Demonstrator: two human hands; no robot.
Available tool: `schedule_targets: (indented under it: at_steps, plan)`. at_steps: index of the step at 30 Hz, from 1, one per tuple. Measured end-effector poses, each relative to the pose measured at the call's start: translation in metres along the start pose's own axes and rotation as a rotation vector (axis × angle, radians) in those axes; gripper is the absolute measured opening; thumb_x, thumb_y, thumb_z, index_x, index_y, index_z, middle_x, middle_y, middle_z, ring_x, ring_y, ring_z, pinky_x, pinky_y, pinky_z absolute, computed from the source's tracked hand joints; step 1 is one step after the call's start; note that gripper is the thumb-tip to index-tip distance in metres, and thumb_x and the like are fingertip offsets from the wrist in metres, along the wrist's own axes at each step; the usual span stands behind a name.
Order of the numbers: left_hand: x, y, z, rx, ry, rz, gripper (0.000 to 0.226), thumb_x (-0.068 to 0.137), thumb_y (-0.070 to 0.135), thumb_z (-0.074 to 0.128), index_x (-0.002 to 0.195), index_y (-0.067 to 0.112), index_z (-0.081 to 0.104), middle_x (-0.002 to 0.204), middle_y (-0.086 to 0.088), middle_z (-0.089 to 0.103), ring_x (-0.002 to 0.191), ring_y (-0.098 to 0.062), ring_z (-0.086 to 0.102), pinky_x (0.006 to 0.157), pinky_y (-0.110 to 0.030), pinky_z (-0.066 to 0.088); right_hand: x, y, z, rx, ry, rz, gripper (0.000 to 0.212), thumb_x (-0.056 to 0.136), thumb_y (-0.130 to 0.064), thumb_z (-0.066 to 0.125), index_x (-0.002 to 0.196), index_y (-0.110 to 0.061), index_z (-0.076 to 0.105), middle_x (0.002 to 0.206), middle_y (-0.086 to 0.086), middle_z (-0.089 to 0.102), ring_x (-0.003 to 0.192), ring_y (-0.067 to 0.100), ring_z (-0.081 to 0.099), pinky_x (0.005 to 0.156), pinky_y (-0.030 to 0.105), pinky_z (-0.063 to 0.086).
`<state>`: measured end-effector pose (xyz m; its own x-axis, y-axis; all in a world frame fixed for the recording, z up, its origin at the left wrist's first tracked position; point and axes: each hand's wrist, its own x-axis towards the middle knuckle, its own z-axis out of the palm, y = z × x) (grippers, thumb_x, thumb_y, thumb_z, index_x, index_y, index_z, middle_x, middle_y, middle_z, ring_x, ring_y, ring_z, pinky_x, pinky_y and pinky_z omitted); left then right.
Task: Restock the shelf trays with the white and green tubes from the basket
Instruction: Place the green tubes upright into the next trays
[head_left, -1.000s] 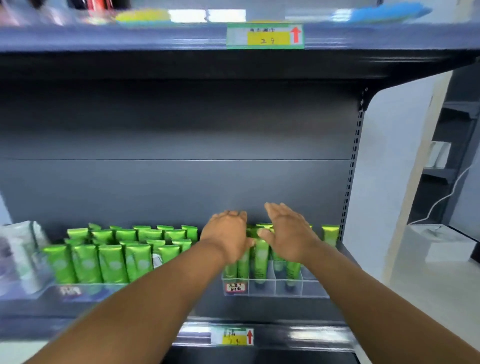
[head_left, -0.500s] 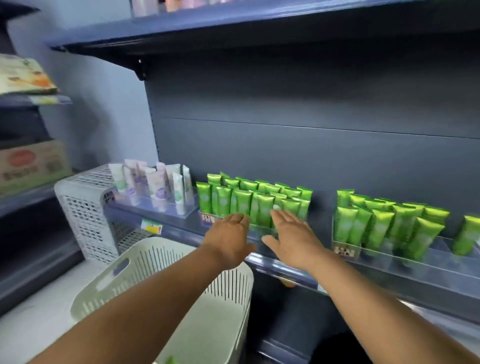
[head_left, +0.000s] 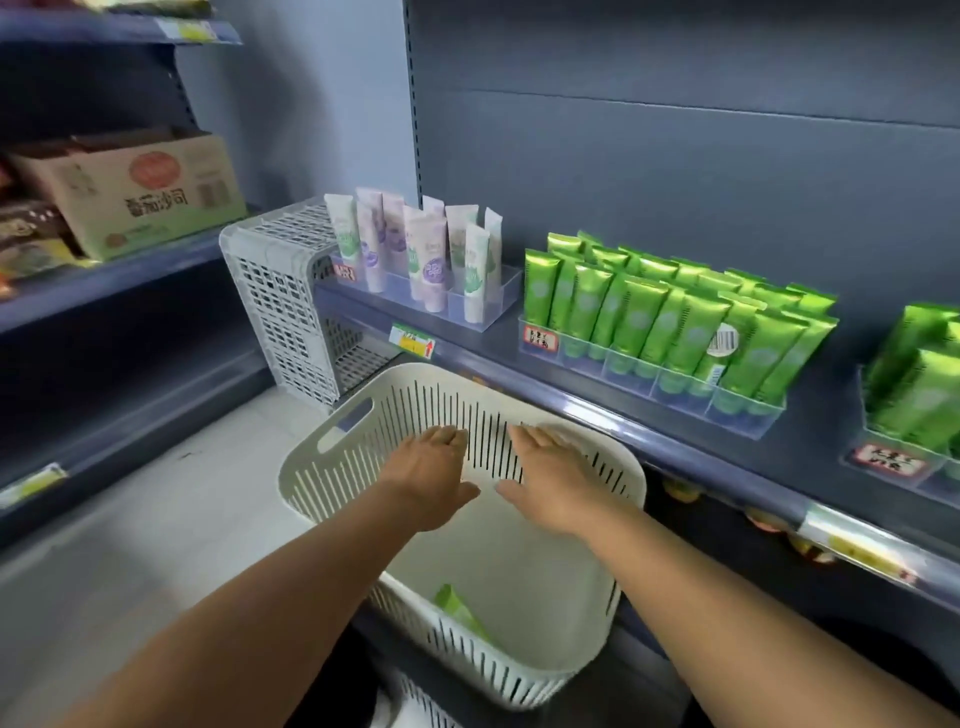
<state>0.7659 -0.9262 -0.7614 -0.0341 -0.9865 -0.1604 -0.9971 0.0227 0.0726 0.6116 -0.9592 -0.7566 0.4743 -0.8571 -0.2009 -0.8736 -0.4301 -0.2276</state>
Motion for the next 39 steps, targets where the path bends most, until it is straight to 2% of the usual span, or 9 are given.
schedule_targets:
  at_steps: [7,13,18,21,23,27,33,37,39]
  plan:
    - [0.018,-0.044,0.041,0.02,-0.146,-0.029,0.087,0.092,0.048,0.051,0.153,0.012,0.001,0.162,-0.003,0.002,0.149,-0.022,0.003,0.122,-0.04,0.01,0.035,-0.018,0.054,0.007,-0.1,-0.038,0.071,0.089,-0.044,0.058,0.144,-0.013,0.028,0.151,0.006,0.032,0.141,0.024,0.028,0.115,0.039,0.028]
    - [0.035,-0.077,0.068,0.067,-0.292,-0.01,0.102,0.086,0.05,0.061,0.153,0.015,-0.008,0.161,-0.002,-0.01,0.149,-0.024,-0.004,0.121,-0.045,0.011,0.053,-0.021,0.095,-0.071,-0.33,-0.09,0.094,0.084,-0.042,0.067,0.153,-0.019,0.009,0.16,0.003,0.015,0.146,0.024,0.018,0.116,0.04,0.022]
    - [0.047,-0.09,0.081,0.25,-0.454,0.085,0.113,0.078,0.05,0.071,0.153,0.02,-0.008,0.161,-0.004,-0.007,0.149,-0.025,0.0,0.12,-0.042,0.017,0.062,-0.026,0.134,-0.144,-0.533,-0.128,0.105,0.073,-0.038,0.078,0.152,-0.021,0.01,0.154,0.009,0.021,0.139,0.03,0.026,0.111,0.044,0.033]
    - [0.053,-0.09,0.09,0.364,-0.565,0.165,0.11,0.073,0.049,0.076,0.153,0.024,0.005,0.159,-0.007,0.009,0.144,-0.029,0.02,0.113,-0.043,0.03,0.063,-0.028,0.15,-0.162,-0.588,-0.158,0.098,0.067,-0.037,0.082,0.145,-0.018,0.025,0.139,0.008,0.033,0.125,0.029,0.038,0.099,0.045,0.045]
    - [0.058,-0.087,0.094,0.401,-0.621,0.237,0.098,0.07,0.045,0.079,0.148,0.026,0.022,0.146,-0.006,0.027,0.131,-0.028,0.038,0.097,-0.041,0.041,0.063,-0.027,0.158,-0.14,-0.628,-0.172,0.09,0.067,-0.034,0.083,0.14,-0.019,0.031,0.131,0.007,0.037,0.117,0.028,0.045,0.091,0.045,0.05]
    - [0.064,-0.084,0.106,0.468,-0.735,0.36,0.081,0.072,0.034,0.081,0.139,0.029,0.036,0.131,-0.004,0.037,0.117,-0.027,0.048,0.071,-0.037,0.04,0.064,-0.025,0.166,-0.061,-0.636,-0.187,0.087,0.071,-0.025,0.082,0.139,-0.024,0.03,0.126,0.005,0.037,0.103,0.027,0.054,0.085,0.044,0.054]
    - [0.07,-0.083,0.127,0.48,-0.918,0.39,0.047,0.081,0.029,0.065,0.125,0.028,0.049,0.124,-0.002,0.055,0.107,-0.028,0.056,0.083,-0.04,0.048,0.074,-0.015,0.168,-0.024,-0.631,-0.138,0.062,0.078,-0.02,0.075,0.128,-0.013,0.038,0.127,0.013,0.037,0.105,0.035,0.055,0.074,0.035,0.046]
    - [0.069,-0.075,0.135,0.62,-0.914,0.633,0.041,0.079,0.036,0.07,0.114,0.016,0.061,0.113,-0.004,0.061,0.098,-0.024,0.061,0.066,-0.031,0.041,0.079,-0.008,0.164,0.01,-0.623,-0.097,0.061,0.077,-0.024,0.075,0.127,-0.015,0.04,0.127,0.011,0.037,0.105,0.035,0.054,0.079,0.039,0.05]
    - [0.069,-0.072,0.14,0.612,-0.92,0.614,0.04,0.077,0.036,0.072,0.11,0.014,0.064,0.109,-0.004,0.063,0.096,-0.025,0.062,0.068,-0.03,0.043,0.079,-0.008,0.165,0.014,-0.662,-0.099,0.064,0.076,-0.026,0.076,0.129,-0.018,0.04,0.127,0.01,0.035,0.104,0.035,0.055,0.077,0.039,0.05]
